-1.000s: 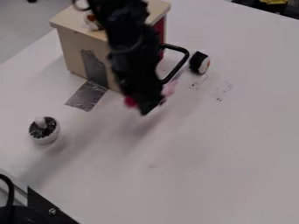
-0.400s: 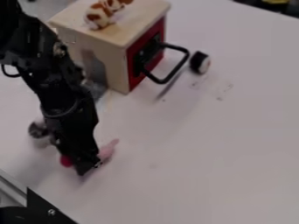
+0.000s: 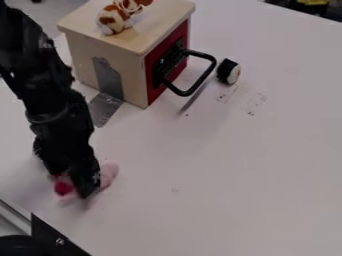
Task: Move the toy to the lower left of the table
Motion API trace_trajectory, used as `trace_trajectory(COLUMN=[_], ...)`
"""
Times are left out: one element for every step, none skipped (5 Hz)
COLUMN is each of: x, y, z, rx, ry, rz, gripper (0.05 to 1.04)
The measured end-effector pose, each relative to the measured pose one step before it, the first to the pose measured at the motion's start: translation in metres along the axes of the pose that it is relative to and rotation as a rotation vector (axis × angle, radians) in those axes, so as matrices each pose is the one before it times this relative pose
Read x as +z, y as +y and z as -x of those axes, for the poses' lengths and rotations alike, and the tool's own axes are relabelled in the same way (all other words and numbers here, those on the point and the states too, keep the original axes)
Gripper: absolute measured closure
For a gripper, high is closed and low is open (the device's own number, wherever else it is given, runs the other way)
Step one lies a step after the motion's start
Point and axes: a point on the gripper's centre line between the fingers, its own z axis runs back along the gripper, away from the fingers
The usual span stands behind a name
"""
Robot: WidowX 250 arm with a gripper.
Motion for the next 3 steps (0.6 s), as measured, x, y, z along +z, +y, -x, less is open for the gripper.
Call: trace_trajectory(x=[0.03944, 0.04221, 0.01767], y=[0.00505, 0.00154, 0.00096], z=[-0.00084, 0.00238, 0.00478], rx=[0.0342, 0.0149, 0.0033], ry=[-0.0369, -0.0228, 0.0003], rz=[0.0258, 0.0138, 0.0140], gripper=[0.083, 0.083, 0.083])
